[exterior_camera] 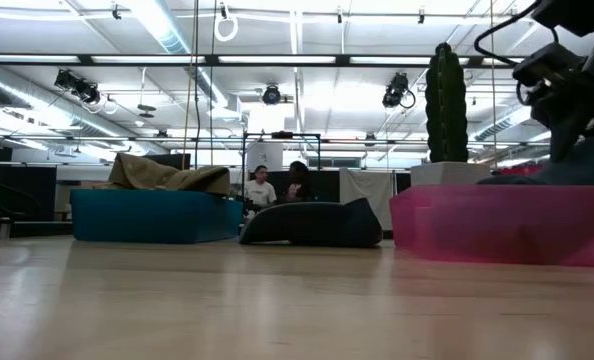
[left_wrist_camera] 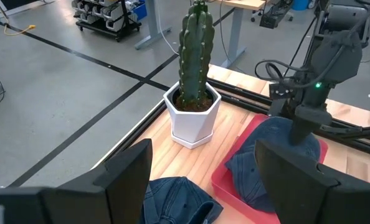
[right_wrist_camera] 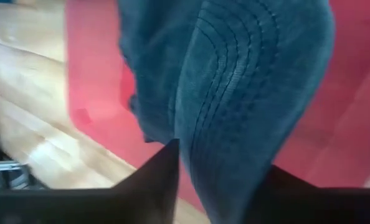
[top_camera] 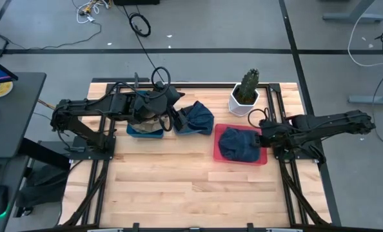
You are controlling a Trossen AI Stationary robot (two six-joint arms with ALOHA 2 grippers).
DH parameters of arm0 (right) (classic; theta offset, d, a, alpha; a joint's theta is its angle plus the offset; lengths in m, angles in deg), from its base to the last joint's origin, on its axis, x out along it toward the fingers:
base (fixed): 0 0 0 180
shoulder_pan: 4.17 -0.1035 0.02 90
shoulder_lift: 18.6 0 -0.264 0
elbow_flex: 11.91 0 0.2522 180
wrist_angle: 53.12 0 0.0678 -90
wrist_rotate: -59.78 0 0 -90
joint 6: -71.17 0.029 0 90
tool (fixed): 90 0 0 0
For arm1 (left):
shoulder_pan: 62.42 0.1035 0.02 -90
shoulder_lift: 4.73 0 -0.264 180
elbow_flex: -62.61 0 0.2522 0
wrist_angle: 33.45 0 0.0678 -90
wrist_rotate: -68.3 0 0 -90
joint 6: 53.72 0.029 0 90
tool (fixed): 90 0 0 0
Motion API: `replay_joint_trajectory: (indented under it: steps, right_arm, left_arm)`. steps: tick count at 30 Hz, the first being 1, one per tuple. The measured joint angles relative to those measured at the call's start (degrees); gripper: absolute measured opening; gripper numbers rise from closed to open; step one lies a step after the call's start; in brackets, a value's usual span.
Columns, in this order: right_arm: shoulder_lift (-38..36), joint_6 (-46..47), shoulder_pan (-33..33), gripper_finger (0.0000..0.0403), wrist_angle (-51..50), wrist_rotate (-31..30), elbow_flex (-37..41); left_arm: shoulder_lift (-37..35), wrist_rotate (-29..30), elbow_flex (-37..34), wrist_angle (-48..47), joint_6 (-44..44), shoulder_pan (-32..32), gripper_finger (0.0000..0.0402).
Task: Pick & Place hat
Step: Put the bottom blue cap into the red bin
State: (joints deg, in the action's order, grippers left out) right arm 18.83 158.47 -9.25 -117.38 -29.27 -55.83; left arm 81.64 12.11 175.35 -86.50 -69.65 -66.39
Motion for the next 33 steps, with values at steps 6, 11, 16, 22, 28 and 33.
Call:
replay_joint_trajectory:
  steps: [6,11,16,22,28,33]
  right_arm:
    - [2.13,-0.97,0.0,0.0221,-0.73,0.09,0.02]
    - [4.33,-1.55,0.0,0.0249,-1.4,0.18,0.02]
    - [4.98,-3.75,-0.02,0.0243,-2.54,0.16,-1.74]
    - [5.01,-3.52,0.0,0.0222,-9.74,0.14,-5.13]
    - [5.93,-0.77,0.0,0.0209,-12.83,0.15,-8.08]
    - [8.45,-0.98,-0.02,0.019,-18.99,-1.49,-13.44]
  left_arm:
    - [0.0,0.0,0.0,0.0,0.01,0.0,0.0287]
    - [0.0,0.0,0.0,0.0,0.0,0.0,0.0287]
    - [0.0,0.0,0.0,0.0,0.0,0.0,0.0287]
    - [0.0,0.0,0.0,-0.01,0.0,0.0,0.0287]
    - [0.0,0.0,0.0,-0.04,0.0,0.0,0.0287]
    - [0.0,0.0,0.0,-0.11,0.02,0.0,0.0287]
